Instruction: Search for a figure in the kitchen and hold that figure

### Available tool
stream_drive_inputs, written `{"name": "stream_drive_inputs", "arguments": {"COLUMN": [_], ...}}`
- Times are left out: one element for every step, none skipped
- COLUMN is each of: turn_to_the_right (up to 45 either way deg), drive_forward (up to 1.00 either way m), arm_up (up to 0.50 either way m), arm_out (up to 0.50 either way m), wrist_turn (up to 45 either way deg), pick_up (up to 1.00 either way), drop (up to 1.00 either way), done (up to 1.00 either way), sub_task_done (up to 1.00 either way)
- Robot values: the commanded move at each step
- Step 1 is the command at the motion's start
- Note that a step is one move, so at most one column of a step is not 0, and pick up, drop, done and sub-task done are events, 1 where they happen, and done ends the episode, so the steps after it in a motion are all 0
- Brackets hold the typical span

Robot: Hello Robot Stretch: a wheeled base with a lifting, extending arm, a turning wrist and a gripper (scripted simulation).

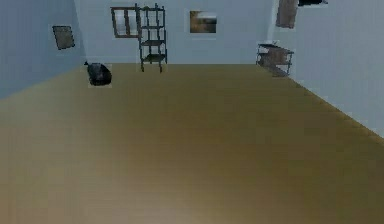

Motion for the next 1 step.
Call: {"name": "stream_drive_inputs", "arguments": {"turn_to_the_right": [-45.0], "drive_forward": [0.00], "arm_up": [0.00], "arm_out": [0.00], "wrist_turn": [0.0], "pick_up": [0.00], "drop": [0.00], "done": [0.00], "sub_task_done": [0.00]}}
